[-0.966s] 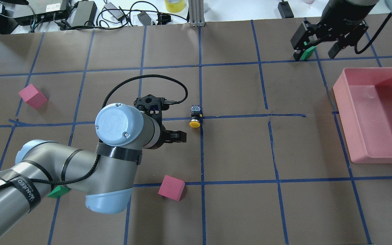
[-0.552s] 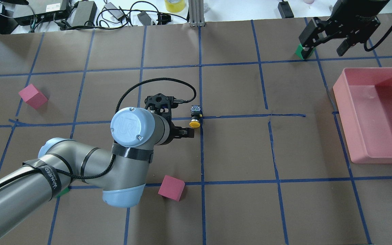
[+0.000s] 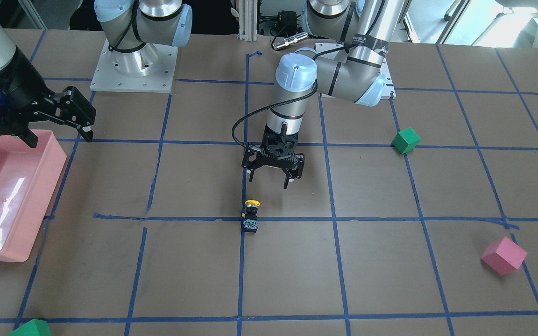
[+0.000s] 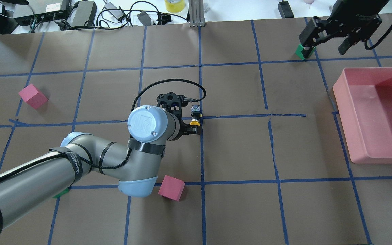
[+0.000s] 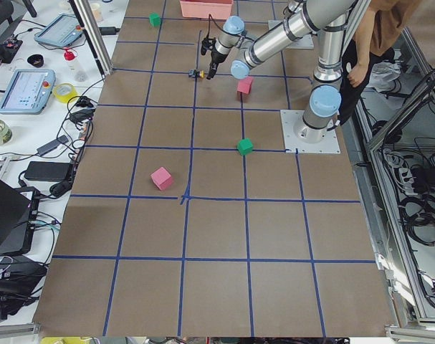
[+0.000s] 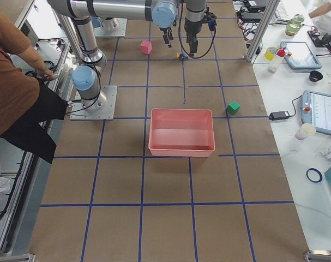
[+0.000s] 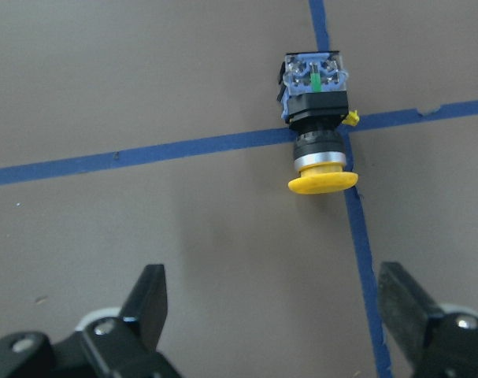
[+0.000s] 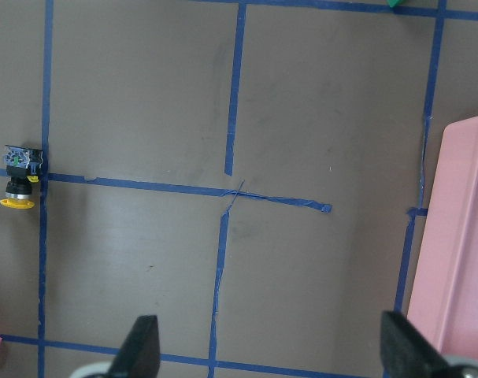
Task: Align button upright
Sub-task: 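Lower the left gripper over the lying switch and grasp its body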
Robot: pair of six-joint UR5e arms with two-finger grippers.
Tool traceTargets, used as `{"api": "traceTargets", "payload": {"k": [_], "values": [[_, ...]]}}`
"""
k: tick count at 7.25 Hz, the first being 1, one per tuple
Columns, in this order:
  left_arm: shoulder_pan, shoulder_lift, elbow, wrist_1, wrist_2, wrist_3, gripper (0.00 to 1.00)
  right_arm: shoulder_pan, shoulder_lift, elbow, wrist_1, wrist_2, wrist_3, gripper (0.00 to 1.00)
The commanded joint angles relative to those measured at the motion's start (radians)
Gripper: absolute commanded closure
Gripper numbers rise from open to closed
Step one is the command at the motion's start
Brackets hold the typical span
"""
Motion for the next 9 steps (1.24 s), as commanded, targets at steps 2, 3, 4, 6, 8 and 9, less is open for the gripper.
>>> {"api": "traceTargets", "payload": {"k": [2,3,4,6,8,9], "values": [[-0.012,-0.082,0.047,0.002,0.001,0.000,0.14,0.137,0.001,0.006,-0.060,-0.047,0.166,0.00],[-0.012,-0.091,0.051,0.005,0.000,-0.001,0.14,0.143,0.001,0.009,-0.080,-0.050,0.165,0.00],[-0.012,-0.100,0.064,0.005,0.000,-0.003,0.14,0.140,0.001,0.014,-0.082,-0.059,0.160,0.00],[-0.018,-0.123,0.090,0.004,-0.054,-0.009,0.14,0.142,0.001,0.020,-0.080,-0.061,0.163,0.00],[-0.018,-0.163,0.123,-0.018,-0.074,0.002,0.13,0.142,0.001,0.020,-0.080,-0.062,0.163,0.00],[-0.018,-0.180,0.140,-0.018,-0.066,0.005,0.12,0.142,0.001,0.020,-0.080,-0.064,0.163,0.00]]}}
